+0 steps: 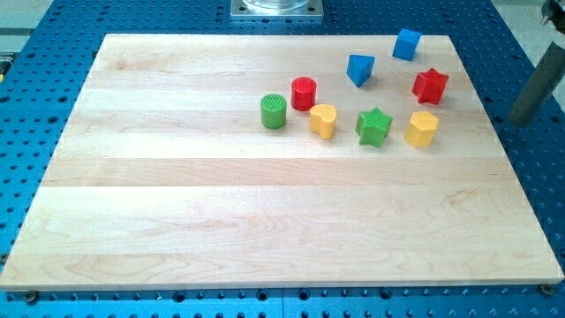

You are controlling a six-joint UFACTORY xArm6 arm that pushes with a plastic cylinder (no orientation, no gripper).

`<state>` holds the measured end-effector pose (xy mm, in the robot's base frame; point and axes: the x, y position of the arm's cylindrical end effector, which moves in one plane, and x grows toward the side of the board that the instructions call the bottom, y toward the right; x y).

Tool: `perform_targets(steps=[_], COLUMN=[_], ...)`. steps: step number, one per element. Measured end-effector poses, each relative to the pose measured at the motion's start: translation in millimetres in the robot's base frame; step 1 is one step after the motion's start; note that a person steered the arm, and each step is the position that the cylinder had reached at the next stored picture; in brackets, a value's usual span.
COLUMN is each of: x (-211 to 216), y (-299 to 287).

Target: Push the green circle into the heart

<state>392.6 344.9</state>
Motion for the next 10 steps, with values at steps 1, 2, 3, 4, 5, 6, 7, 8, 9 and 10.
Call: perform_targets(steps=[1,2,3,4,5,6,7,8,9,10], x=[0,0,41,98,90,83,37,3,-25,-13], y=[0,0,-53,-95,-198,-335,-389,-389,-402,-382])
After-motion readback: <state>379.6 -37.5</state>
